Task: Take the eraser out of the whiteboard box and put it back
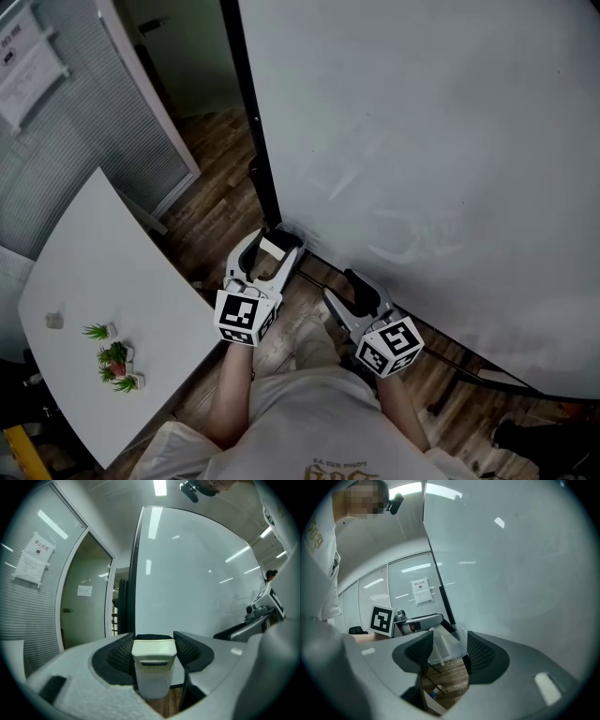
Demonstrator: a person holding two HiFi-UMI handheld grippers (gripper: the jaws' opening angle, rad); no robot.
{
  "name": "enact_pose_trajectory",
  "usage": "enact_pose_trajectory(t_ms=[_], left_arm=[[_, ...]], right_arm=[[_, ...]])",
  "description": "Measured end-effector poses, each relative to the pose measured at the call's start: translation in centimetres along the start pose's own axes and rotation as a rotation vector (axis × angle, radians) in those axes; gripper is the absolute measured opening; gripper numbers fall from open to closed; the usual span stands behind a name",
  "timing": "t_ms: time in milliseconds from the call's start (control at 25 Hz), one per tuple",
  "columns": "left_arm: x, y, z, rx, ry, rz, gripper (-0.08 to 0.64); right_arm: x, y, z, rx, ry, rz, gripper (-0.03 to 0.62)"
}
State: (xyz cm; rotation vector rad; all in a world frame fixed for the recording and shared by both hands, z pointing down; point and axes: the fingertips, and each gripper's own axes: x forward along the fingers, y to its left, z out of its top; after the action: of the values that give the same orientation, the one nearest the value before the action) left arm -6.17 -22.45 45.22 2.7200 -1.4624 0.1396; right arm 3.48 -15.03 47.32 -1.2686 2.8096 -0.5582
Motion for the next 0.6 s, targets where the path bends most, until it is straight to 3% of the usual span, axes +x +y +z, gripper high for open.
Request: enact_pose_trajectory(t_ms=[600], left_arm=[[1.2, -0.3, -1.4, 0.009, 0.042, -0.035, 0.264]], right_arm=[[1.0, 0.6, -0.4, 0.037, 0.016, 0.017, 0.23]])
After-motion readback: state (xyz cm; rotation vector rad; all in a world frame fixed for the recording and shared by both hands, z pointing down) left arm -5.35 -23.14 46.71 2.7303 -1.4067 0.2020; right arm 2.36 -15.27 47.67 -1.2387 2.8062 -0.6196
